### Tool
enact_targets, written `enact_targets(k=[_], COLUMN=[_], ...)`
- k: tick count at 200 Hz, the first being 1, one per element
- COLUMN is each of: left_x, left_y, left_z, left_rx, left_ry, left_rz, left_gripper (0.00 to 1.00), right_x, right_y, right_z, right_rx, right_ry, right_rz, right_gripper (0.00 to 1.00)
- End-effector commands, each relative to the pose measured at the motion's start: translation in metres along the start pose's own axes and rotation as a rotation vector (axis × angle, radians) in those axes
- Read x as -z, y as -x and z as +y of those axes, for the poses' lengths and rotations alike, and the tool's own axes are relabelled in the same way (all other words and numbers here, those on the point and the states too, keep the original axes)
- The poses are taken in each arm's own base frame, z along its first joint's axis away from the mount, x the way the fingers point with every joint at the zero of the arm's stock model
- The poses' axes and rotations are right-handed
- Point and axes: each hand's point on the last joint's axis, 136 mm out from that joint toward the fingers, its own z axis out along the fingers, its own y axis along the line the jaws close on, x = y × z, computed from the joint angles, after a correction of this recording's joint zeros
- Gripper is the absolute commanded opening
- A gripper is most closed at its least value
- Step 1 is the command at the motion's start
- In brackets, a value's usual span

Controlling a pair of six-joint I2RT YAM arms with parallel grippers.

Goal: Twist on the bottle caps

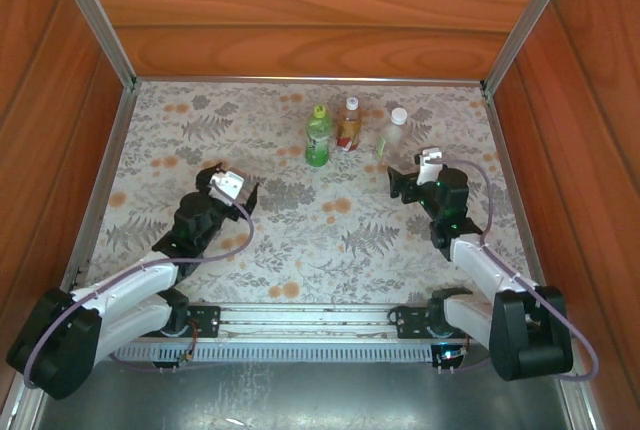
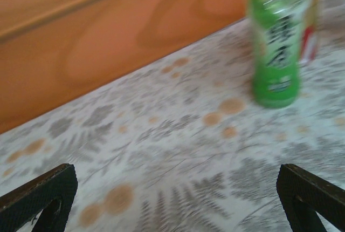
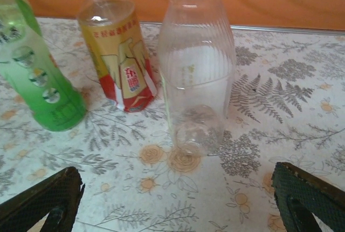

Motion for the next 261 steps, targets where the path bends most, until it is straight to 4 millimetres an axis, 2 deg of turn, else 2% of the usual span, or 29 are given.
enact_targets(k=[1, 34, 70, 89, 124, 139, 156, 167, 207, 261], left_x=[0.003, -0.003, -0.025, -0.036, -0.047, -0.043, -0.049, -0.056, -0.05, -0.049], left_y=[-0.014, -0.043, -0.061, -0.065, -0.079, -0.088, -0.104, -0.102, -0.112, -0.112], left_z=[0.043, 0.077, 0.083, 0.086, 0.115, 0.131, 0.133, 0.137, 0.161, 0.161], left_rx=[0.017, 0.149, 0.157, 0.102, 0.169, 0.252, 0.308, 0.295, 0.358, 0.359], left_ry=[0.192, 0.274, 0.282, 0.292, 0.36, 0.403, 0.375, 0.382, 0.513, 0.516], left_rz=[0.045, 0.108, 0.131, 0.16, 0.172, 0.178, 0.189, 0.166, 0.224, 0.224], left_gripper=[1.0, 1.0, 1.0, 1.0, 1.0, 1.0, 1.0, 1.0, 1.0, 1.0], right_x=[-0.004, -0.014, -0.022, -0.025, -0.032, -0.037, -0.043, -0.046, -0.05, -0.055], right_y=[0.002, -0.008, -0.014, -0.014, -0.019, -0.024, -0.028, -0.032, -0.033, -0.035], right_z=[-0.019, -0.026, -0.036, -0.042, -0.055, -0.057, -0.06, -0.061, -0.064, -0.068], right_rx=[0.037, 0.043, 0.02, 0.01, -0.015, -0.023, -0.034, -0.041, -0.055, -0.08], right_ry=[-0.092, -0.112, -0.13, -0.129, -0.137, -0.13, -0.122, -0.118, -0.107, -0.102], right_rz=[-0.05, -0.034, -0.03, -0.021, -0.03, -0.024, -0.015, -0.006, 0.009, 0.041], right_gripper=[0.97, 0.99, 1.0, 1.0, 1.0, 1.0, 1.0, 1.0, 1.0, 1.0])
